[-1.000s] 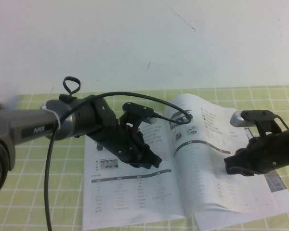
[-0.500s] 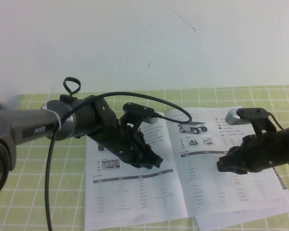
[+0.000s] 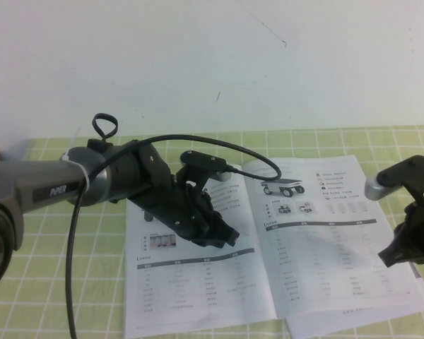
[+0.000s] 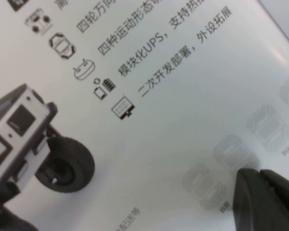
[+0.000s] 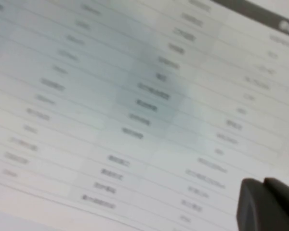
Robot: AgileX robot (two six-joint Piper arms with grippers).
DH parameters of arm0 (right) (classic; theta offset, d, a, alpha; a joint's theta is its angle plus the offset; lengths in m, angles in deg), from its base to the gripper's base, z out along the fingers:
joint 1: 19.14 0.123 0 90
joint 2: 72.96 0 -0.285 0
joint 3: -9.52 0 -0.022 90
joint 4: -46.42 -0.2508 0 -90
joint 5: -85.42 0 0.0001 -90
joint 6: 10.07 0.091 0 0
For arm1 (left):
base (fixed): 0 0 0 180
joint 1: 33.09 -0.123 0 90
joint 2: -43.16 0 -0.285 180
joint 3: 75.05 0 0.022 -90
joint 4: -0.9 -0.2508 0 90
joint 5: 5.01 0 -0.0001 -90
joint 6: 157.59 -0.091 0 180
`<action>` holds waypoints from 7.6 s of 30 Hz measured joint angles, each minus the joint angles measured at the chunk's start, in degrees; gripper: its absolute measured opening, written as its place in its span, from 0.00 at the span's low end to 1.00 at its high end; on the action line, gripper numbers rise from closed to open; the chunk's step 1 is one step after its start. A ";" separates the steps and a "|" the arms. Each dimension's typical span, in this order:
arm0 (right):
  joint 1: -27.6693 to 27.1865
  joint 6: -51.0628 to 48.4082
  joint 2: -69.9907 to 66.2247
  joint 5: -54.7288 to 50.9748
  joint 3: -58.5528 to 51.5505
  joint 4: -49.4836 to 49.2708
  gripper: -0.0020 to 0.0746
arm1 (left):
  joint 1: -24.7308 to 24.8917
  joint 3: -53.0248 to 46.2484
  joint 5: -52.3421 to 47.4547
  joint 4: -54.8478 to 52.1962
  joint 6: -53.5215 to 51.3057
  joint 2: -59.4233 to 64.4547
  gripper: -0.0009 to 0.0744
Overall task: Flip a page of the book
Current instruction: Open the closed book
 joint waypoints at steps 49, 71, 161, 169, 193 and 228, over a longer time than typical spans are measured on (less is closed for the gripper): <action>0.00 16.14 -10.90 4.27 8.56 11.28 0.54 | 0.00 0.00 -0.22 1.39 -1.72 0.03 0.01; -0.39 16.80 -11.43 3.05 9.64 9.20 0.44 | 0.00 0.00 -0.22 1.39 -2.16 0.03 0.01; -0.92 12.09 -13.77 -6.67 14.47 2.94 0.53 | 0.00 0.00 -0.59 1.61 -2.30 0.03 0.01; -0.92 10.11 -13.90 -6.14 14.47 -0.10 0.30 | 0.00 0.00 -0.66 1.61 -2.30 0.03 0.01; -0.52 -10.06 -15.49 -9.01 14.13 -25.66 0.25 | 0.00 0.00 -0.80 2.17 -2.52 0.03 0.01; -0.47 -15.88 -17.65 -10.43 14.01 -32.21 0.18 | 17.15 0.00 4.57 5.81 -19.04 -9.02 0.01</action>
